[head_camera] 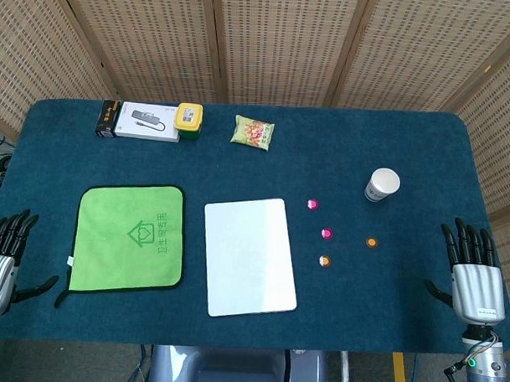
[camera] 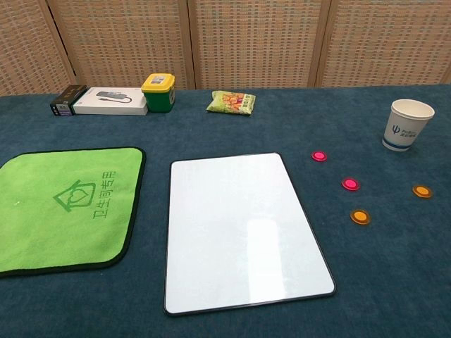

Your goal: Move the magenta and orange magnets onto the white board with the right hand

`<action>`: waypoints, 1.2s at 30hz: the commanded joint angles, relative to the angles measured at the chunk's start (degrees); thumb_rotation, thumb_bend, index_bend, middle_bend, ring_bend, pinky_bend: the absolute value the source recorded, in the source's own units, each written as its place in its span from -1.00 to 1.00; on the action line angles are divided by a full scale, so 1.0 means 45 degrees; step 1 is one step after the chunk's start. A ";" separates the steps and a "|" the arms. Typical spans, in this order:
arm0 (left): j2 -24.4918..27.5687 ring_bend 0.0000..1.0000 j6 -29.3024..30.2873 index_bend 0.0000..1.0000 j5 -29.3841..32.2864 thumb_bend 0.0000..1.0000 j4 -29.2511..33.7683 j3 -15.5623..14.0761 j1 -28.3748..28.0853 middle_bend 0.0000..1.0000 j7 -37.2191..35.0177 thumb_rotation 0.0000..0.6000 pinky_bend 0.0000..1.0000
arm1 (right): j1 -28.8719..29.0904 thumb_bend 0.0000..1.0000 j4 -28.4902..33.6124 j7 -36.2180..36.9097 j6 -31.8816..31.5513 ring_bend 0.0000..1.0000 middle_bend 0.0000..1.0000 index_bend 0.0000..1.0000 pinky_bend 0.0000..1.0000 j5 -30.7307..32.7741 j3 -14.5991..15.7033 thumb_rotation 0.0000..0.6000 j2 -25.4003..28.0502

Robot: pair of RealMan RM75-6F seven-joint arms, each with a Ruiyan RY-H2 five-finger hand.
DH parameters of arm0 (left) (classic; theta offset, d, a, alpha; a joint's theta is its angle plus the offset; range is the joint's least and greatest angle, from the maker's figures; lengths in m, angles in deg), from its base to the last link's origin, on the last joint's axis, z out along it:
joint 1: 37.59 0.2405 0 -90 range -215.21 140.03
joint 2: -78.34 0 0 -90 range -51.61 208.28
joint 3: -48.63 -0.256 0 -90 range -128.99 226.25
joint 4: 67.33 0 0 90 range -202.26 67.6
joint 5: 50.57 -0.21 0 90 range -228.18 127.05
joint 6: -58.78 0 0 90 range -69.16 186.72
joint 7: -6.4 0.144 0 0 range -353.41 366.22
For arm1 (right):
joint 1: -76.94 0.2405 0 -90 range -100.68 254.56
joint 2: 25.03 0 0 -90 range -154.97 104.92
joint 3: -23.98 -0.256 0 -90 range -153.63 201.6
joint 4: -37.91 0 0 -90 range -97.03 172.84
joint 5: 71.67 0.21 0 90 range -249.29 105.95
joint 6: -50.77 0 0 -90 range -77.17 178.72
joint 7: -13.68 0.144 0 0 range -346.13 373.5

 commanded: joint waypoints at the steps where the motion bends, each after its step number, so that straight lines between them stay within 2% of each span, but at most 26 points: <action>1: 0.0019 -1.00 -0.0028 -1.00 0.0027 -0.99 0.0025 -0.0005 0.0004 -1.00 -0.0053 1.00 -1.00 | 0.0026 -1.00 -0.0089 0.0096 0.0074 -1.00 -1.00 -1.00 -1.00 -0.0067 0.0026 1.00 -0.0035; 10: -0.0063 -1.00 0.0052 -1.00 -0.0035 -0.99 -0.0059 0.0054 -0.0020 -1.00 -0.0134 1.00 -1.00 | 0.0611 -1.00 -0.0197 0.1001 0.1183 -1.00 -1.00 -0.98 -1.00 -0.0255 0.0058 1.00 0.0099; 12: -0.0064 -1.00 0.0011 -1.00 0.0021 -0.99 -0.0045 0.0078 -0.0034 -1.00 -0.0203 1.00 -1.00 | 0.0974 -1.00 -0.0123 0.1211 0.1676 -1.00 -1.00 -0.91 -1.00 -0.0291 -0.0053 1.00 0.0239; 16: -0.0049 -1.00 -0.0064 -1.00 0.0045 -0.99 -0.0027 0.0080 -0.0066 -1.00 -0.0223 1.00 -1.00 | 0.1998 -0.99 0.0280 0.1445 0.3030 -1.00 -1.00 -0.62 -1.00 -0.0221 -0.0451 1.00 0.0619; 18: -0.0052 -1.00 -0.0129 -1.00 0.0031 -0.99 0.0001 0.0052 -0.0088 -1.00 -0.0314 1.00 -1.00 | 0.2884 -0.94 0.0655 0.1564 0.4001 -1.00 -1.00 -0.45 -1.00 -0.0099 -0.0933 1.00 0.0764; 19: -0.0024 -1.00 -0.0193 -1.00 0.0061 -0.99 0.0047 0.0050 -0.0110 -1.00 -0.0417 1.00 -1.00 | 0.3603 -0.89 0.0719 0.1533 0.4819 -1.00 -1.00 -0.37 -1.00 0.0204 -0.1373 1.00 0.0732; 22: -0.0021 -1.00 -0.0178 -1.00 0.0046 -0.99 0.0044 0.0064 -0.0120 -1.00 -0.0462 1.00 -1.00 | 0.4826 -0.79 0.0528 0.1182 0.6470 -1.00 -1.00 -0.29 -1.00 0.1180 -0.2008 1.00 0.0482; 27: -0.0015 -1.00 -0.0307 -1.00 0.0153 -0.99 0.0065 0.0075 -0.0155 -1.00 -0.0467 1.00 -1.00 | 0.6221 -0.69 -0.0033 0.0864 0.8480 -1.00 -1.00 -0.26 -1.00 0.2746 -0.2551 1.00 -0.0118; 31: 0.0037 -1.00 -0.0490 -1.00 0.0269 -0.99 0.0132 0.0093 -0.0220 -1.00 -0.0595 1.00 -1.00 | 0.7789 -0.67 -0.1495 -0.0018 0.9978 -1.00 -1.00 -0.24 -1.00 0.4143 -0.2882 1.00 -0.1394; 36: 0.0085 -1.00 -0.0549 -1.00 0.0263 -0.98 0.0167 0.0068 -0.0241 -1.00 -0.0670 1.00 -1.00 | 0.8869 -0.57 -0.3147 -0.0794 1.0681 -1.00 -1.00 -0.22 -1.00 0.5323 -0.2933 1.00 -0.2564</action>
